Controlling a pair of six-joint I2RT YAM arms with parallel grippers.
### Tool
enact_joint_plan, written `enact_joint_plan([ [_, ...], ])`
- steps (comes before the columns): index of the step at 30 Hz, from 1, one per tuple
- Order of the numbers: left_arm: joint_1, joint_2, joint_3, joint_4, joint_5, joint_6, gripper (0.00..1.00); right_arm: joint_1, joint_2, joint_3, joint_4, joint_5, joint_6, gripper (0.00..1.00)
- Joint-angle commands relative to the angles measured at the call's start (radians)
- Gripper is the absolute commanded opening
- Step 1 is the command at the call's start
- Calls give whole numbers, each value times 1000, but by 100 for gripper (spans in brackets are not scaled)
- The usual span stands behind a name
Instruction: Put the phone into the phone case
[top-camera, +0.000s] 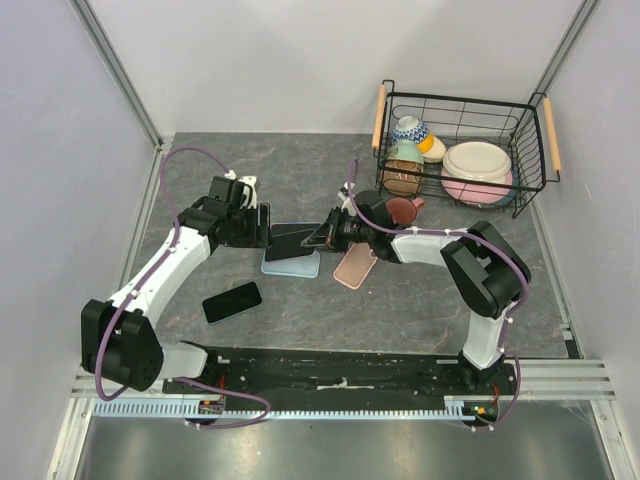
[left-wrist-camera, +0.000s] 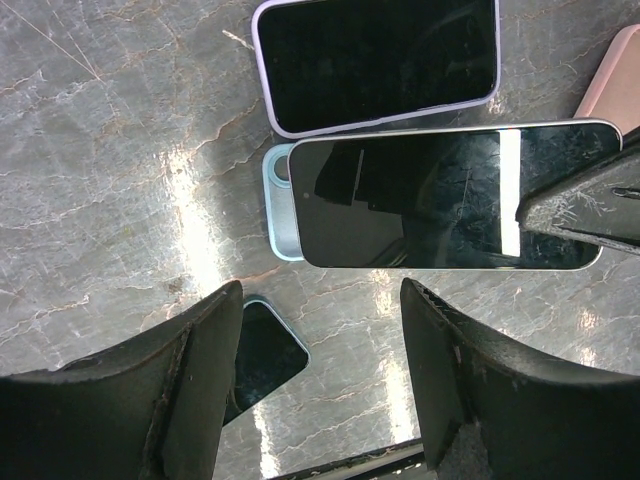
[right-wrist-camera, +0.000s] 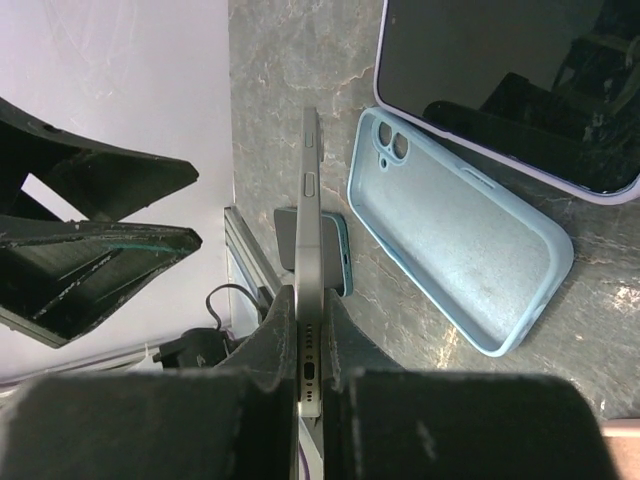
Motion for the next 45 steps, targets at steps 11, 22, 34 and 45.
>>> enact_joint_plan([
  [11,0,3,-55,97,119,-113,70,9,49,-4,79,18,35,0],
  [22,0,49,-69,122,134,-143,69,12,103,-47,154,18,86,0],
  [34,0,97,-107,145,39,-209,69,24,115,-73,168,3,130,0],
  [45,0,206,-156,257,-15,-277,68,42,155,-139,249,12,189,0],
])
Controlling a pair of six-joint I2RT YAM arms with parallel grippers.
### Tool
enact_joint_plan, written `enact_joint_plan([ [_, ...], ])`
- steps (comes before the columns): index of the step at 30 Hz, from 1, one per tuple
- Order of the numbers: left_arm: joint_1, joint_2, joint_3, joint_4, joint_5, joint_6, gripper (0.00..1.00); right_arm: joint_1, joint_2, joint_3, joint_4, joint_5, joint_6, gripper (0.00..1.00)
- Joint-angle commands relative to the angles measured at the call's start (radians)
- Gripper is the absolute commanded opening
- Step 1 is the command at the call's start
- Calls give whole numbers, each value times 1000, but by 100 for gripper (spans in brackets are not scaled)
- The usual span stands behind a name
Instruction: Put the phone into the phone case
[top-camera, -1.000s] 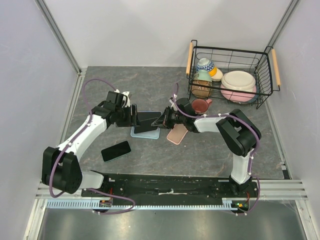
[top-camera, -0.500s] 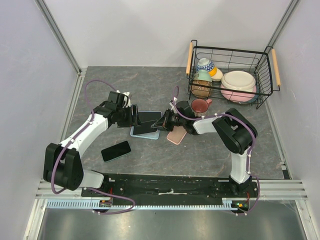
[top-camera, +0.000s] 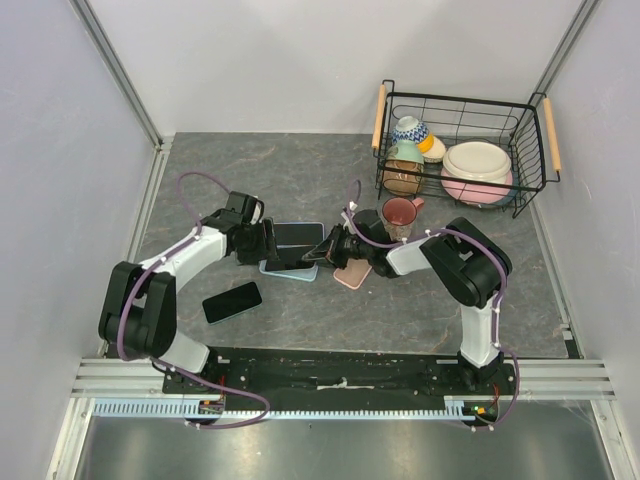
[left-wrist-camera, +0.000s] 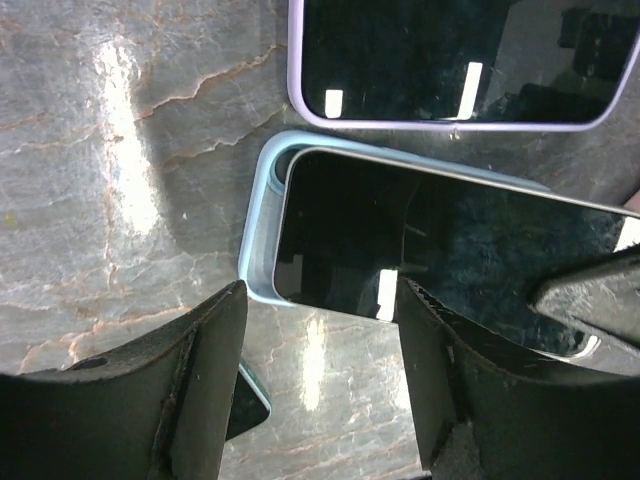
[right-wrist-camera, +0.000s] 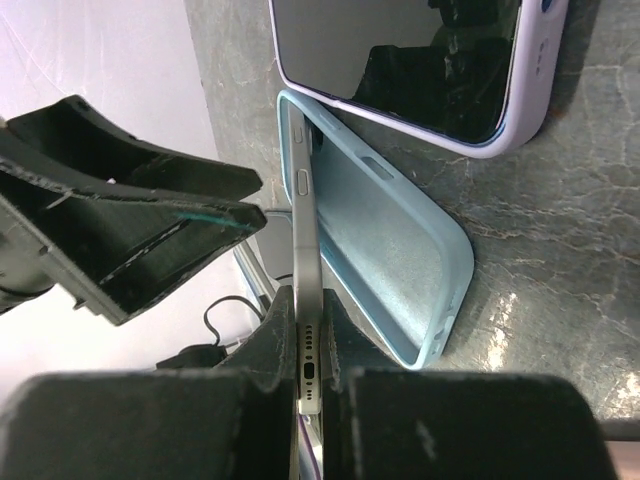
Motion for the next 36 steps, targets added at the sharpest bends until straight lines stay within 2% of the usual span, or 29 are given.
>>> enact_joint_plan([
  [1,-1,42,-27,128,-24,-51,68,18,38,-31,52,-16,34,0],
  [12,0,117,-28,211,10,-28,66,18,98,6,19,15,-23,0],
  [20,16,-40,-76,266,-47,-47,66,18,110,3,18,12,-29,0],
  [25,65,-31,-64,262,-71,-65,61,18,109,-3,6,4,-38,0],
  [31,148,51,-80,285,46,-85,60,18,98,-2,-16,5,-52,0],
  [36,198,111,-153,410,226,-145,57,19,92,-6,-16,13,-50,0],
])
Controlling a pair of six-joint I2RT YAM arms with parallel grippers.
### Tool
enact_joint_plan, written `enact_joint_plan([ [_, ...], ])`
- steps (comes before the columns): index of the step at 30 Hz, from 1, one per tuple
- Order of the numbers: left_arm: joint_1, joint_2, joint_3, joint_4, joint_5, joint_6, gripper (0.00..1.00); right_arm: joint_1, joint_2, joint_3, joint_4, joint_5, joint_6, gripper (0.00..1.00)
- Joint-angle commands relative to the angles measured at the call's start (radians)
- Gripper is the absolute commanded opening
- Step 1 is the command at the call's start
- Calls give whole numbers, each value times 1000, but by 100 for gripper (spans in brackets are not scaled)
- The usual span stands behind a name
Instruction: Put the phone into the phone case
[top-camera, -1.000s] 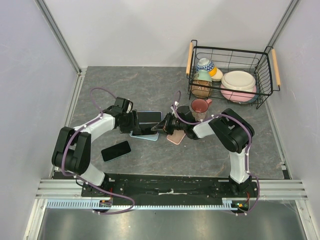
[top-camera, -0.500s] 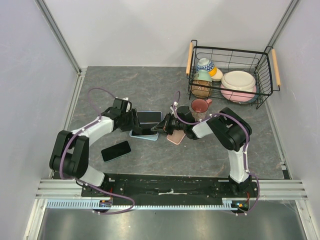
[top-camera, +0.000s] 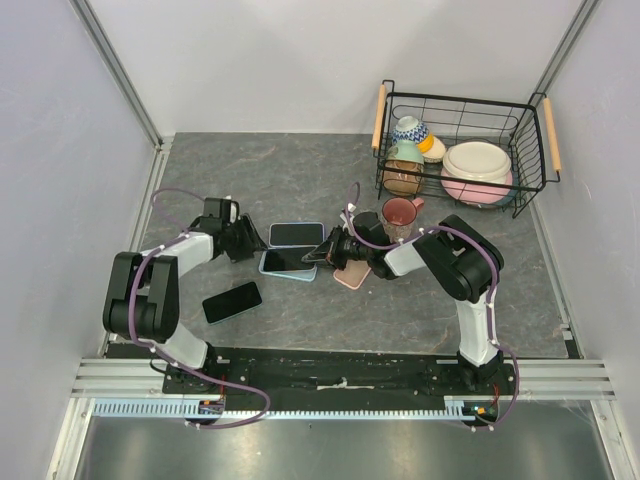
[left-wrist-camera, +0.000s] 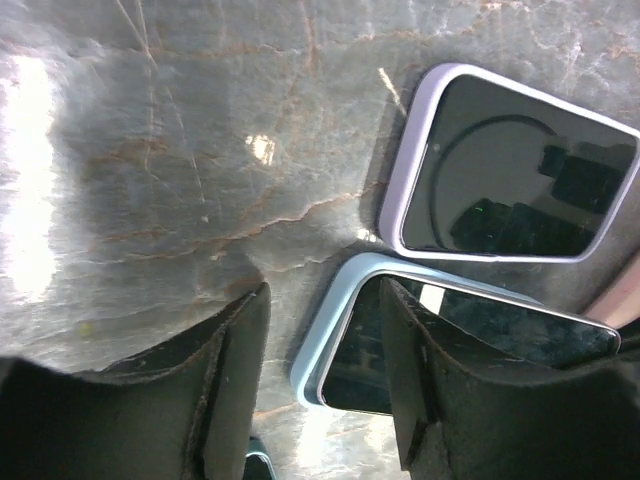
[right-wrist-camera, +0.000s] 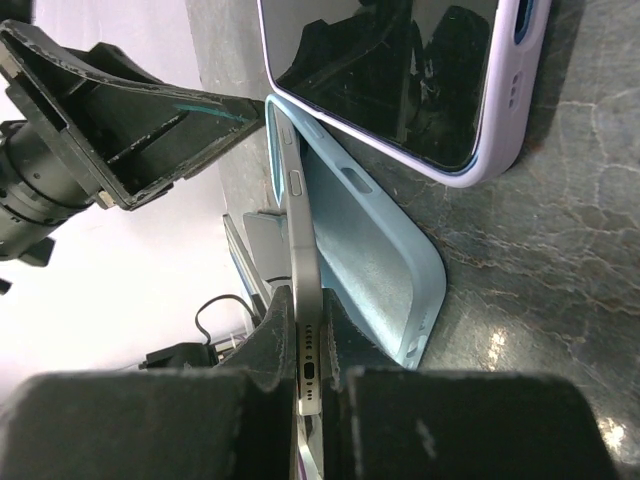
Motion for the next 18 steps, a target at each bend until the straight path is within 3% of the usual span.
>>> enact_joint_plan([
  [1,23,49,-75,132,166,-85,56,25,26,1,-108,29,-42,0],
  [3,19,49,-95,182,220,-117,50,27,31,-2,-97,29,-31,0],
  [7,19,29,-160,248,271,-167,49,31,44,6,-84,26,-19,0],
  [13,15,-13,-229,232,324,-216,49,40,40,10,-79,37,-8,0],
  [18,-57,-66,-239,201,311,-236,49,50,35,-5,-68,43,6,0],
])
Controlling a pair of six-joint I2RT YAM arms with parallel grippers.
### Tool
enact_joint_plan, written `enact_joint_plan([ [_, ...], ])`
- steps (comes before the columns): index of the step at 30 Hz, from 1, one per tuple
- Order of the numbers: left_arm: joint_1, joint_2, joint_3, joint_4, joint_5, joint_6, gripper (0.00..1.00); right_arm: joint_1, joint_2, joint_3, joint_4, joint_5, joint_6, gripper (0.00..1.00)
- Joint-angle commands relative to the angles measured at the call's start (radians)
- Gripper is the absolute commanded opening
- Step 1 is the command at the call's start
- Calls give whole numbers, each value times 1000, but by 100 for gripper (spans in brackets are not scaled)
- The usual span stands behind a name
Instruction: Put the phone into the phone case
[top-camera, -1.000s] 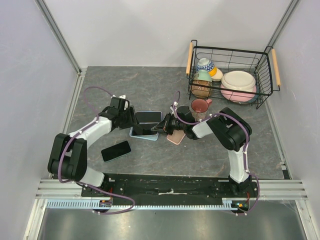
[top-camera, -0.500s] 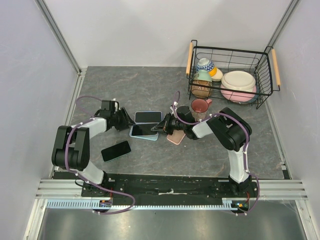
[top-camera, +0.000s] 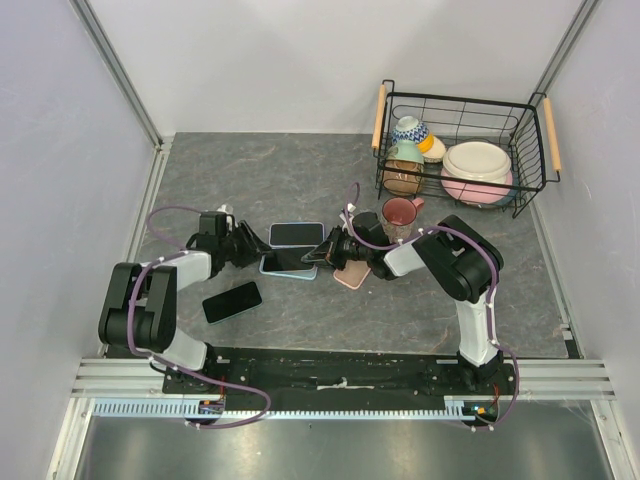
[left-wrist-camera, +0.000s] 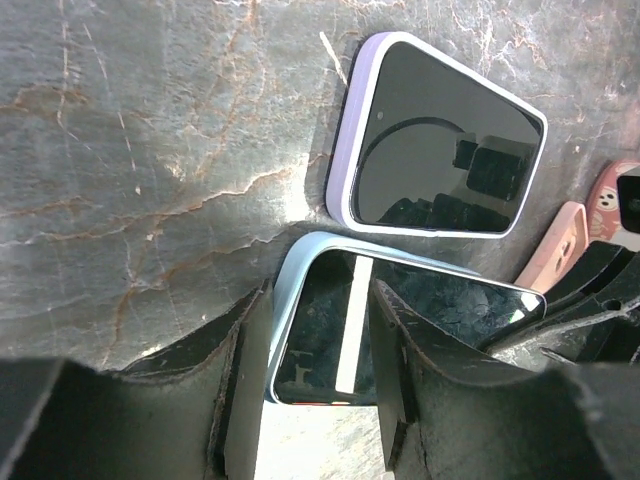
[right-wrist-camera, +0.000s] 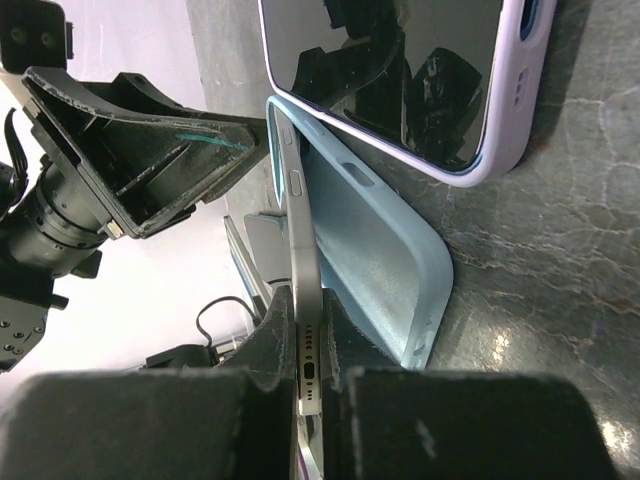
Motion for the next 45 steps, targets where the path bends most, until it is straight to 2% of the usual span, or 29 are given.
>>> enact_joint_plan([
  [1,-121,-43,-33,-105,110,-82,49,47,34,-11,-68,41,4,0],
  [9,-181,-55,-27,-105,99,-113,49,73,50,-22,-43,58,30,0],
  [16,-181,-99,59,-259,16,-15,54,75,45,-45,-68,70,7,0],
  [23,-181,-222,148,-411,-91,99,57,77,61,-74,-72,84,-18,0],
  [32,-181,-313,180,-445,-53,140,57,77,79,-73,-85,75,-41,0],
  [38,-183,-276,189,-445,-22,140,56,81,91,-19,-194,78,-110,0],
  [45,-183,-207,212,-442,1,157,55,84,123,93,-413,98,-257,0],
])
